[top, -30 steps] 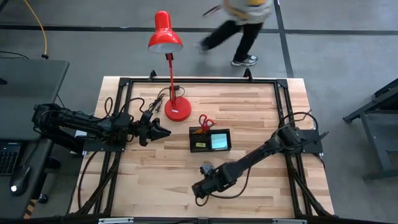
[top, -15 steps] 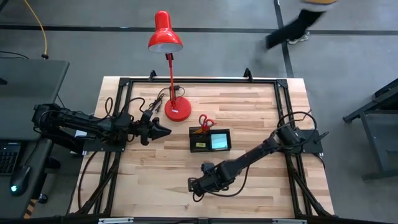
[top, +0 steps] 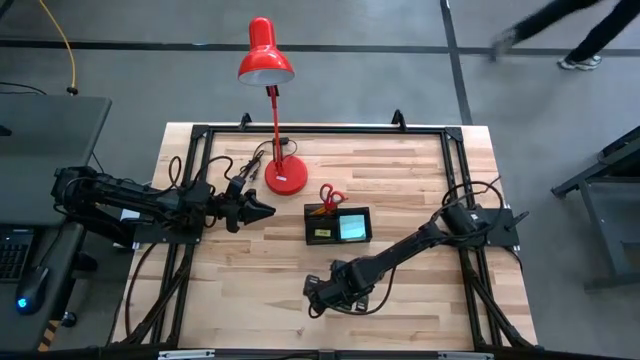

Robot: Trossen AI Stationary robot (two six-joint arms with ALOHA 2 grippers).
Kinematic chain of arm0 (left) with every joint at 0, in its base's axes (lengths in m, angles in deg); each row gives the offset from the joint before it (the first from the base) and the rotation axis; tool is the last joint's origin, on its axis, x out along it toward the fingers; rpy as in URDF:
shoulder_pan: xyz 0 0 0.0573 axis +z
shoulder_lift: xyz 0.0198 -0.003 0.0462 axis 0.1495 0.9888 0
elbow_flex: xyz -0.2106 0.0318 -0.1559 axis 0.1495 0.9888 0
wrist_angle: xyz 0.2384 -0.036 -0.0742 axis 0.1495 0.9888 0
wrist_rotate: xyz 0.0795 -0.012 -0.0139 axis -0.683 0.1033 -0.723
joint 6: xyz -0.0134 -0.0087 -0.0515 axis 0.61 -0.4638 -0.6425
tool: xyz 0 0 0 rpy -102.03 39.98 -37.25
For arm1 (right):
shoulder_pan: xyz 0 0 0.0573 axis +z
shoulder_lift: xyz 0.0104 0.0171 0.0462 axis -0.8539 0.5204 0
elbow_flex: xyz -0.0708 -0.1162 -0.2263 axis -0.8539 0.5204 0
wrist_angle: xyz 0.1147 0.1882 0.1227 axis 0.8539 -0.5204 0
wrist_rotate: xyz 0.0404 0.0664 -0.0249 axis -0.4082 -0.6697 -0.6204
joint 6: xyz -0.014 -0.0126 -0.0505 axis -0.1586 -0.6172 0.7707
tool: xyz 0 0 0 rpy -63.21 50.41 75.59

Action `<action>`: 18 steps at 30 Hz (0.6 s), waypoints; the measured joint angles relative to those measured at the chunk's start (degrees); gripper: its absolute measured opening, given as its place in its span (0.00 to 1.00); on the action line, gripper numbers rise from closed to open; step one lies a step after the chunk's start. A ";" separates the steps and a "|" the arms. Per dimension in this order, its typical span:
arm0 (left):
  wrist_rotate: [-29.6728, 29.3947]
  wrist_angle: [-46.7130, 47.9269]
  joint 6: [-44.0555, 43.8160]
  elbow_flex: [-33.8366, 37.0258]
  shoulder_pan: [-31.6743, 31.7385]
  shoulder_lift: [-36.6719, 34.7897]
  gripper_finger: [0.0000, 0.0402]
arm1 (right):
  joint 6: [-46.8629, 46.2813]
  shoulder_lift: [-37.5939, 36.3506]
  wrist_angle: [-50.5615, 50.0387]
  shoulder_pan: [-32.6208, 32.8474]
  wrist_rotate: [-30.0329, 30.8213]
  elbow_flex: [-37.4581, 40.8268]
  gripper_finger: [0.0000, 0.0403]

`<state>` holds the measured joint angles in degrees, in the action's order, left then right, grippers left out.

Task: Pick and place office supplies into organizer
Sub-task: Put the blue binder clip into the black desk organizer

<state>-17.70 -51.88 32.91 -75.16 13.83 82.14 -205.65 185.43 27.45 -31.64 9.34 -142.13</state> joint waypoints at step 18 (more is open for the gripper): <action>0.61 -0.13 0.02 0.00 0.00 0.00 0.22 | -7.28 3.86 5.25 -0.02 -1.02 -0.11 0.48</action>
<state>-17.08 -52.01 32.93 -75.16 13.83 82.14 -212.93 189.29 32.70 -31.66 8.32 -142.24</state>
